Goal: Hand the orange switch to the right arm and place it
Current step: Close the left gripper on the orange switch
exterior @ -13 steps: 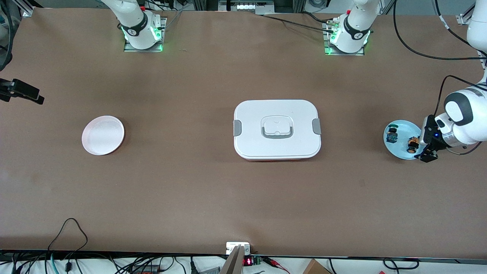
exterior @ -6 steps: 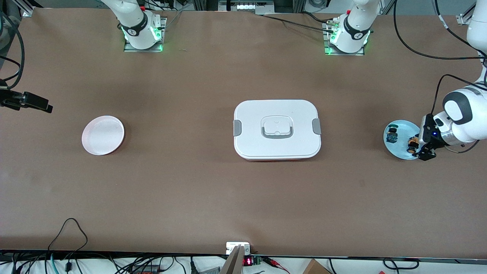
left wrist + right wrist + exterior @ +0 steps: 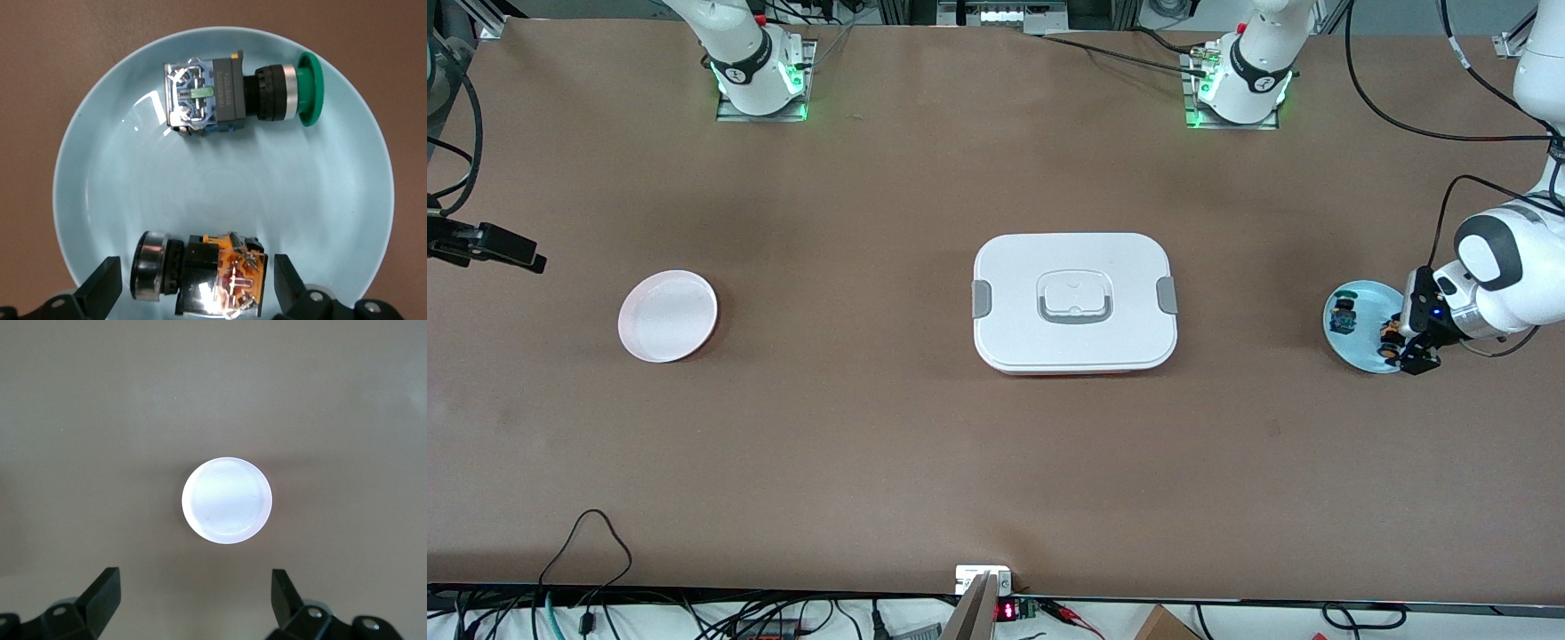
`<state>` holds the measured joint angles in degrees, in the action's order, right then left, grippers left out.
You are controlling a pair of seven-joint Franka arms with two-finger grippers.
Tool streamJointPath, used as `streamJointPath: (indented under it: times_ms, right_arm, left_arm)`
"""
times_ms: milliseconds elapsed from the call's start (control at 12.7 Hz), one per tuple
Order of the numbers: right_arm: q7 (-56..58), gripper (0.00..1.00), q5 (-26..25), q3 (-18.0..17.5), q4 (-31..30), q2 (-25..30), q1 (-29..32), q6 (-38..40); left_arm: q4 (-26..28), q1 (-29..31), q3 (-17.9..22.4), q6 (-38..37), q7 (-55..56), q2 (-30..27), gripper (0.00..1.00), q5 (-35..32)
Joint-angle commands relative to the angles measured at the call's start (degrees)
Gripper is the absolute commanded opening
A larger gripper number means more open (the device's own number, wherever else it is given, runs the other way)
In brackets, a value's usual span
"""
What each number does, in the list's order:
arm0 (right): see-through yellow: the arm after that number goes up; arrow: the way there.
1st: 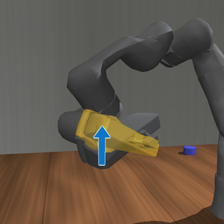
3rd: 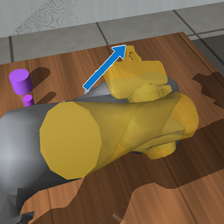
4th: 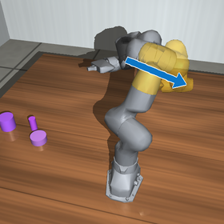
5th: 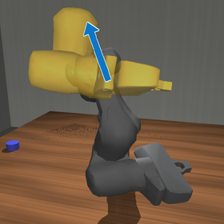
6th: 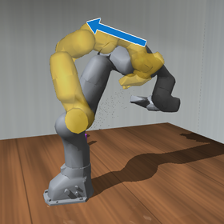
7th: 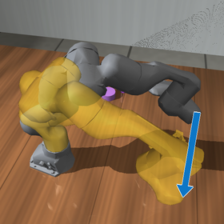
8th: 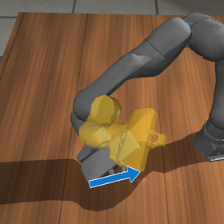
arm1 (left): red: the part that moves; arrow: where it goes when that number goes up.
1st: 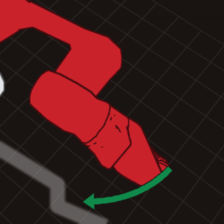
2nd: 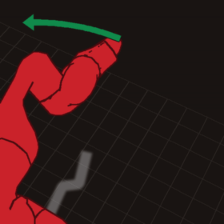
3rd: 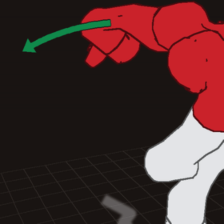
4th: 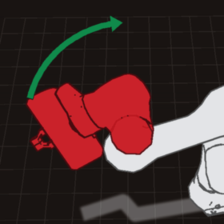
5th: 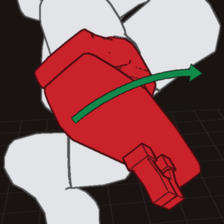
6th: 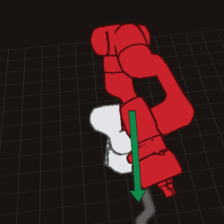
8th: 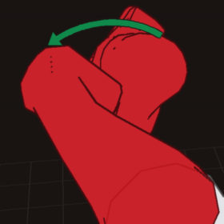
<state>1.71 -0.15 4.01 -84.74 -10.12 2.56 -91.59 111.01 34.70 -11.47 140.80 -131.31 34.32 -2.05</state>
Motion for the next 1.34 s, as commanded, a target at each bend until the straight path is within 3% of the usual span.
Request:
streamJointPath:
  times_ms: [0,79,157,315,551,944,1259]
  right_arm:
    - [0.6,1.0,0.2,-0.3,0.8,-0.3,0.5,0.4]
    - [0.6,1.0,0.2,-0.3,0.7,-0.3,0.4,0.5]
    - [0.6,1.0,0.2,-0.3,0.6,-0.3,0.4,0.5]
    - [0.6,1.0,0.2,-0.3,0.5,-0.3,0.3,0.5]
    - [0.6,1.0,0.2,-0.3,0.5,-0.3,0.4,-0.2]
    - [0.6,1.0,0.4,-0.3,0.5,-0.3,0.3,0.5]
    - [0.6,1.0,0.2,-0.3,0.6,-1.4,0.8,-0.2]
  left_arm:
    - [0.3,1.2,-1.5,0.9,-2.7,0.0,0.76,1.3]
    - [0.0,1.7,-2.5,0.8,-3.9,0.0,0.53,1.3]
    - [0.0,2.0,-3.3,0.8,-4.2,-0.1,0.38,1.3]
    - [0.0,2.1,-3.4,0.6,-4.2,-0.1,0.28,1.3]
    - [-0.4,2.2,-3.5,0.0,-4.2,-0.5,0.0,1.3]
    - [-6.6,2.0,-6.2,-15.2,-4.0,-2.9,0.0,5.2]
    - [-15.7,0.6,-11.5,-34.0,-3.4,-2.7,0.0,17.6]
